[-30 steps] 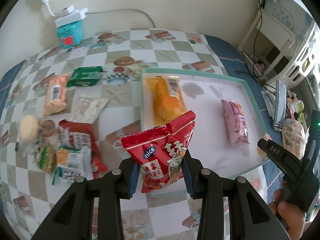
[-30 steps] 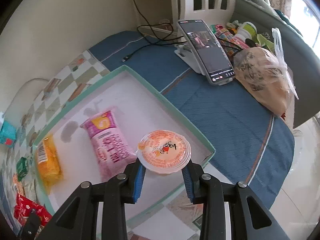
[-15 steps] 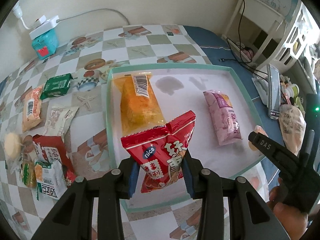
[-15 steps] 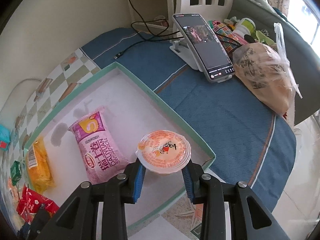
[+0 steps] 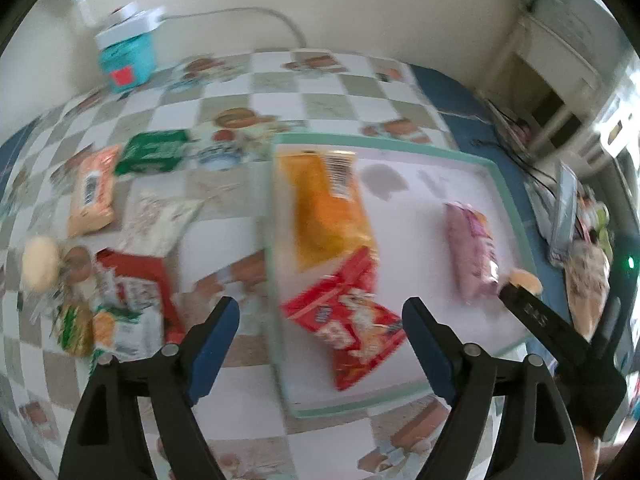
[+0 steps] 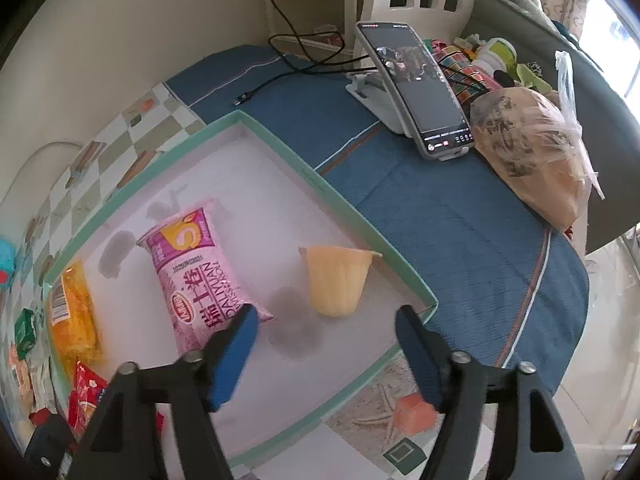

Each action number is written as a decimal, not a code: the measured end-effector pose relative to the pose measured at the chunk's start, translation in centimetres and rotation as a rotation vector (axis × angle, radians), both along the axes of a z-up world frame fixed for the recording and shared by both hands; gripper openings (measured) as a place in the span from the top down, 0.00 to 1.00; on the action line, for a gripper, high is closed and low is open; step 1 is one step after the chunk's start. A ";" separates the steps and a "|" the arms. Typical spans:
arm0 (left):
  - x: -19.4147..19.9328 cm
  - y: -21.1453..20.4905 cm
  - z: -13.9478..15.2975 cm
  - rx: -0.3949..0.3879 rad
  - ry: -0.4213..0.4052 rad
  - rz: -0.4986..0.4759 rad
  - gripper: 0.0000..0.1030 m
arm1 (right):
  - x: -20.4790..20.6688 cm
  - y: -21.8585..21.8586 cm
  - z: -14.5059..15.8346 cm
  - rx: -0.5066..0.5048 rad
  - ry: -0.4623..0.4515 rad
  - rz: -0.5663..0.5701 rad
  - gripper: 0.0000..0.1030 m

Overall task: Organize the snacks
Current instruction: 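Open the left tool over the tray while the right tool releases the cup inside, then move both tools back over the snack pile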

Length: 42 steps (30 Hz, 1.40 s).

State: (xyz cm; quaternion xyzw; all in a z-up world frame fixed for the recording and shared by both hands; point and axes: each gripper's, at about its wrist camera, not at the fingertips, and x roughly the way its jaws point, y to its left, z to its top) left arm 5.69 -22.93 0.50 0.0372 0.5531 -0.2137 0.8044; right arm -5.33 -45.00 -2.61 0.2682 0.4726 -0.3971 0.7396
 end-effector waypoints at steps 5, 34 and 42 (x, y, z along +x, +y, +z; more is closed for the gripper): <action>1.6 3.8 -0.4 0.013 0.017 0.172 0.06 | 0.3 0.5 0.1 -0.003 -0.005 0.020 0.00; 3.6 17.8 1.1 0.074 0.029 0.573 0.06 | 2.3 7.2 4.0 -0.064 -0.085 0.175 0.00; 3.8 23.5 2.1 0.087 -0.002 0.703 0.06 | 4.5 12.3 4.7 -0.075 -0.093 0.318 0.00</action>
